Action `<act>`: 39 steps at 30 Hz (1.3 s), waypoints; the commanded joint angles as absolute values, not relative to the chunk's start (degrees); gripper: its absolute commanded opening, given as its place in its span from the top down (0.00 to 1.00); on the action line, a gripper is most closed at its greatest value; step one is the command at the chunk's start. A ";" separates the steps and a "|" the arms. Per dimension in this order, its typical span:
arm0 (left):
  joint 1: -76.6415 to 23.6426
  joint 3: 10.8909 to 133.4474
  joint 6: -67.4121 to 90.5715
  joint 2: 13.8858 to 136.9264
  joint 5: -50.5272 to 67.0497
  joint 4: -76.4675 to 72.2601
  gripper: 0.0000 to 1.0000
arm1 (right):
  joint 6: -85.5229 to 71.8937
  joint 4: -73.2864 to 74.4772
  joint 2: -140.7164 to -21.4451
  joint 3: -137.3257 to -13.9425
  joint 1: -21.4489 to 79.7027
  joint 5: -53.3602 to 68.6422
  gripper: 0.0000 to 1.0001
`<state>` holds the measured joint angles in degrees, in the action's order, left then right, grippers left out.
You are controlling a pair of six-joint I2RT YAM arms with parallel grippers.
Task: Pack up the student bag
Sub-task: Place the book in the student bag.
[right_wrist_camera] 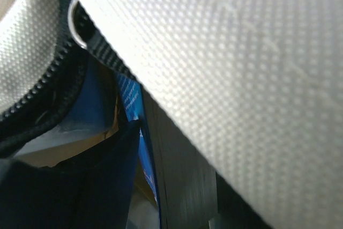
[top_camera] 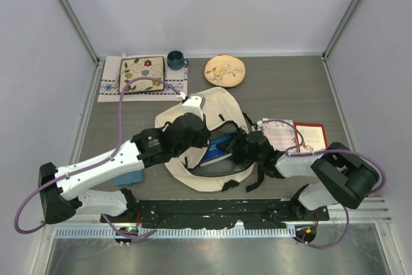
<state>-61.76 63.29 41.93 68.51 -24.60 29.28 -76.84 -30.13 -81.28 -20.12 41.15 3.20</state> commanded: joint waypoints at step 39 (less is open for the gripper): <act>-49.04 59.68 33.49 61.79 -18.71 27.60 1.00 | -70.41 -44.76 -93.98 -31.03 43.51 4.66 0.19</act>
